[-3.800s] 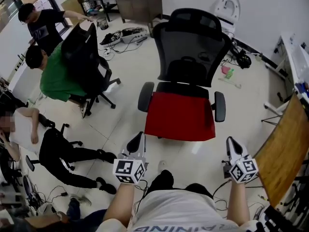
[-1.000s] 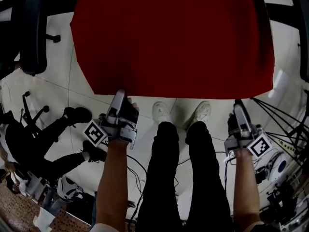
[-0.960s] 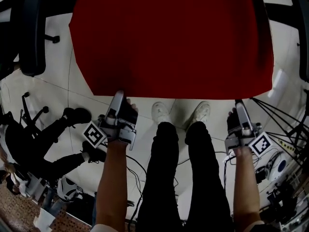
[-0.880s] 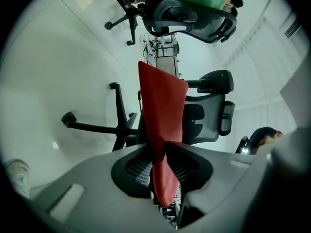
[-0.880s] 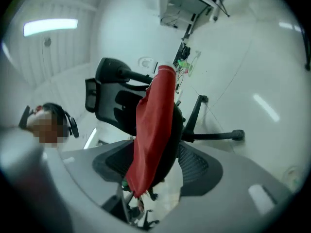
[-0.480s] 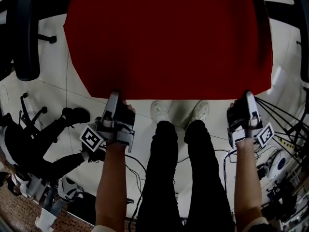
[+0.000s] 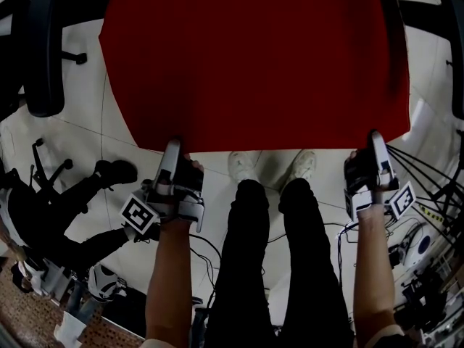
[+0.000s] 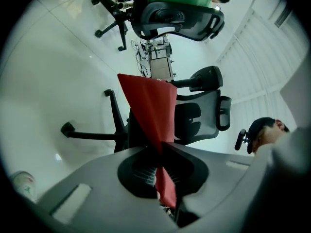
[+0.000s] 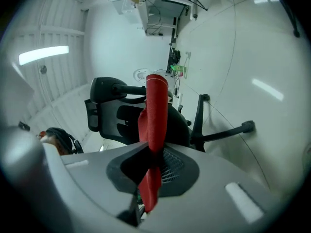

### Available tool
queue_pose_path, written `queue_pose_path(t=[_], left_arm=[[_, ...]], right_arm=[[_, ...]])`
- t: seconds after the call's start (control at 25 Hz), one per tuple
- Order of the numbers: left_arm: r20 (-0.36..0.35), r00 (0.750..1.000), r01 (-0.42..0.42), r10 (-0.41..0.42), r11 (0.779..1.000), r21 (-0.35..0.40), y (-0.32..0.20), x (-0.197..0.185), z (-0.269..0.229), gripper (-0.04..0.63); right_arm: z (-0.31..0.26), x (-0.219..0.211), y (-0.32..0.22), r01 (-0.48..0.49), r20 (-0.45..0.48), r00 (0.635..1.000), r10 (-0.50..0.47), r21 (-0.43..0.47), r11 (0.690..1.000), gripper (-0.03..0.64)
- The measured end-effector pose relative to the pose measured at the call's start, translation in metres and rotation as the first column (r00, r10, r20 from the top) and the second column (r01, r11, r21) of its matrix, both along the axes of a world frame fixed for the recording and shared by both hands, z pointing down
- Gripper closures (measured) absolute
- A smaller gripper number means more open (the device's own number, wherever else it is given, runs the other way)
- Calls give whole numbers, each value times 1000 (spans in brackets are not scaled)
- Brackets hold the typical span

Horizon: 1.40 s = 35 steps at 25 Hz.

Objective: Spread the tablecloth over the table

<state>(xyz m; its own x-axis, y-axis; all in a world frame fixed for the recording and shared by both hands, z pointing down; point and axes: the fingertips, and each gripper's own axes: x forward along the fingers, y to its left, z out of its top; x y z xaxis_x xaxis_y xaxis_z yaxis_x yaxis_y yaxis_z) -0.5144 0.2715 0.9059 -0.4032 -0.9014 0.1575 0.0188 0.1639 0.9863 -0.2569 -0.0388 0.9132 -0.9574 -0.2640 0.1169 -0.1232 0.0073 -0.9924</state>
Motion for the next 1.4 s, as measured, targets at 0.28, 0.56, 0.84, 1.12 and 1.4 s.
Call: queue_pose_path(t=[0.28, 0.56, 0.84, 1.12, 1.4], left_arm=[[180, 981, -27, 71, 972, -233, 6, 7, -45, 580], [451, 865, 10, 219, 891, -454, 0, -2, -152, 580], [625, 697, 74, 351, 832, -550, -9, -11, -284, 580], [674, 589, 111, 446, 782, -614, -17, -8, -383, 580], [719, 510, 163, 472, 768, -619, -12, -17, -477, 580]], right_arm=[[-52, 1, 9, 46, -95, 995, -29, 182, 982, 597], [-140, -1, 13, 94, -138, 989, -50, 332, 938, 597], [-260, -6, 14, 143, -206, 978, -32, 550, 823, 597], [-361, -16, 9, 245, -301, 953, -25, 723, 646, 597], [-450, -29, 10, 308, -359, 933, -6, 791, 528, 597]])
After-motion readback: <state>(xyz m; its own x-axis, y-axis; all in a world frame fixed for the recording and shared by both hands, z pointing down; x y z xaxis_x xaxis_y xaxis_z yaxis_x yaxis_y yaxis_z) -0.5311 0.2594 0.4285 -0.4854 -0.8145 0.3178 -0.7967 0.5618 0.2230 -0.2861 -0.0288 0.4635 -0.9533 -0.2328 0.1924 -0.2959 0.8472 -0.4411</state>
